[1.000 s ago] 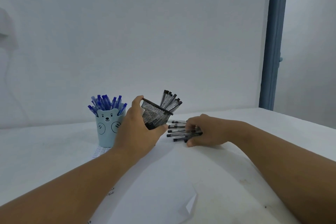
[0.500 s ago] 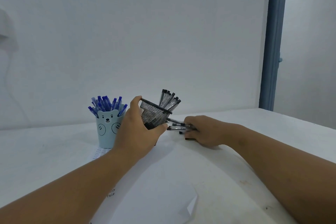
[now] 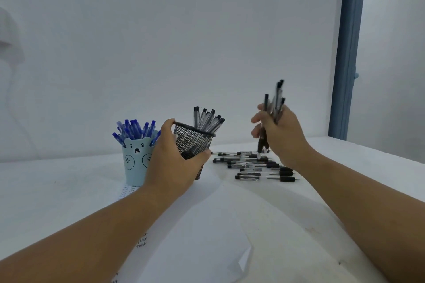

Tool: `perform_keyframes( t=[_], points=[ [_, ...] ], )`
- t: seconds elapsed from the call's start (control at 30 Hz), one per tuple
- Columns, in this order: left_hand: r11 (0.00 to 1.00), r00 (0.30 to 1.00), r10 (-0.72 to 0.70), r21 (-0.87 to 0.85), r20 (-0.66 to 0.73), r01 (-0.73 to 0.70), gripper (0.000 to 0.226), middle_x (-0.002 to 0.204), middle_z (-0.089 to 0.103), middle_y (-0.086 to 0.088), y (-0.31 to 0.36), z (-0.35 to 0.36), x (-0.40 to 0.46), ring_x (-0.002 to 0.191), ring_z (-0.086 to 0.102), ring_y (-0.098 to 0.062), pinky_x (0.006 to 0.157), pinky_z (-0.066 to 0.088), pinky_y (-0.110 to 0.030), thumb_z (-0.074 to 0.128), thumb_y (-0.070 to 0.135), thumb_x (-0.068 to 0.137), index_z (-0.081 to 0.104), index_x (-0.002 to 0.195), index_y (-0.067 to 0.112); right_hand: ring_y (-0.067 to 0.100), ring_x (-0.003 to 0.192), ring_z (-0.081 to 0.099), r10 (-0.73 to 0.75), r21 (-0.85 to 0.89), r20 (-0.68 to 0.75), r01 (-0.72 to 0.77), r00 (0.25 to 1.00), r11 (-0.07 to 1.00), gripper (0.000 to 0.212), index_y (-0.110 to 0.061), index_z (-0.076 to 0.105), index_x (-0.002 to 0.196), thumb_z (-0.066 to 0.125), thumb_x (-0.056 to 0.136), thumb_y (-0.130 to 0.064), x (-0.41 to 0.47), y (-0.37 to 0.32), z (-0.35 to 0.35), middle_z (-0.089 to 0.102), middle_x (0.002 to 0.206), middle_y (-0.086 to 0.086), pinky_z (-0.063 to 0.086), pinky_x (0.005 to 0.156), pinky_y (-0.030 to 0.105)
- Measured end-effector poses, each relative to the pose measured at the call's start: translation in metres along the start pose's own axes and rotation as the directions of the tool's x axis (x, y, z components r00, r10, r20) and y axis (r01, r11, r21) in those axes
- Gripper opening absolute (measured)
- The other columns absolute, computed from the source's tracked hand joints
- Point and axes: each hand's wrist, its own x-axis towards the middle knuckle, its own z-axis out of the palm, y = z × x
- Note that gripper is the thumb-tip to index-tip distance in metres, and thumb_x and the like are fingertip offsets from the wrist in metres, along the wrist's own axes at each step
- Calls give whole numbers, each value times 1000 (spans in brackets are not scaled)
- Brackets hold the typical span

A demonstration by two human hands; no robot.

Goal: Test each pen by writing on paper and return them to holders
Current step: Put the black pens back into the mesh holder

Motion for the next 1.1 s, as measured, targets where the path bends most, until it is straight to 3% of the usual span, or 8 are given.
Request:
perform_keyframes(
  t=[0.1, 0.2, 0.33, 0.47, 0.63, 0.73, 0.9, 1.1],
  points=[
    [1000, 1000, -3, 4, -1, 3, 95, 106, 50, 19, 1, 0, 0, 89, 54, 12, 79, 45, -17, 87, 33, 76, 28, 150, 31, 24, 60, 64, 163, 359, 42, -167, 986, 918, 17, -9, 51, 122, 51, 105, -11, -13, -12, 13, 65, 87, 10, 61, 66, 41],
    [1000, 1000, -14, 1, -5, 14, 95, 105, 52, 22, 1, -1, 0, 88, 57, 10, 72, 42, -11, 87, 32, 76, 28, 150, 32, 26, 59, 64, 178, 329, 158, -222, 971, 918, 22, -11, 46, 122, 54, 102, -6, -30, -11, 30, 64, 88, 11, 61, 65, 45],
    [1000, 1000, -12, -4, -5, 12, 96, 114, 56, 9, -1, -1, 1, 97, 59, 0, 87, 49, -27, 87, 33, 75, 27, 151, 32, 30, 59, 65, 178, 311, 234, -248, 956, 917, 29, -16, 46, 116, 61, 96, -1, -42, -4, 43, 62, 89, 13, 57, 61, 38],
    [1000, 1000, -1, 10, -7, 1, 97, 119, 57, 5, -1, 1, 2, 103, 60, -9, 91, 52, -31, 87, 35, 75, 27, 150, 32, 29, 65, 67, 191, 266, 232, -251, 954, 931, 22, -15, 52, 117, 63, 98, -9, -44, 0, 45, 62, 82, 13, 61, 68, 40],
    [1000, 1000, -5, 20, 1, 5, 99, 125, 50, 6, -2, 1, 1, 114, 56, -14, 103, 48, -37, 87, 37, 74, 26, 152, 33, 26, 58, 61, 164, 258, 157, -200, 974, 945, 19, -10, 48, 97, 63, 99, -20, -44, -3, 46, 56, 67, 10, 54, 55, 30],
    [999, 1000, 6, 40, 24, -7, 99, 128, 48, 5, -4, 1, 1, 125, 51, -17, 106, 46, -38, 87, 38, 74, 24, 152, 34, 26, 55, 57, 161, 221, 188, -201, 969, 954, 21, -11, 45, 95, 60, 101, -23, -46, -3, 47, 56, 57, 3, 52, 58, 34],
    [991, 996, 58, 115, 71, -66, 99, 130, 49, 8, -5, -1, -1, 128, 45, -4, 102, 42, -30, 88, 40, 72, 27, 150, 38, 22, 53, 59, 126, 320, -2, -119, 992, 940, 8, -12, 51, 105, 57, 101, -10, -37, -21, 41, 59, 54, -2, 56, 74, 51],
    [928, 966, 195, 288, 167, -237, 96, 130, 54, 9, 8, -2, -10, 123, 51, -15, 101, 46, -46, 81, 51, 73, 25, 150, 42, 27, 63, 69, 71, 580, -269, 103, 960, 808, 13, -14, 43, 101, 50, 101, -3, -23, -61, 21, 60, 58, 2, 61, 83, 52]
  ],
)
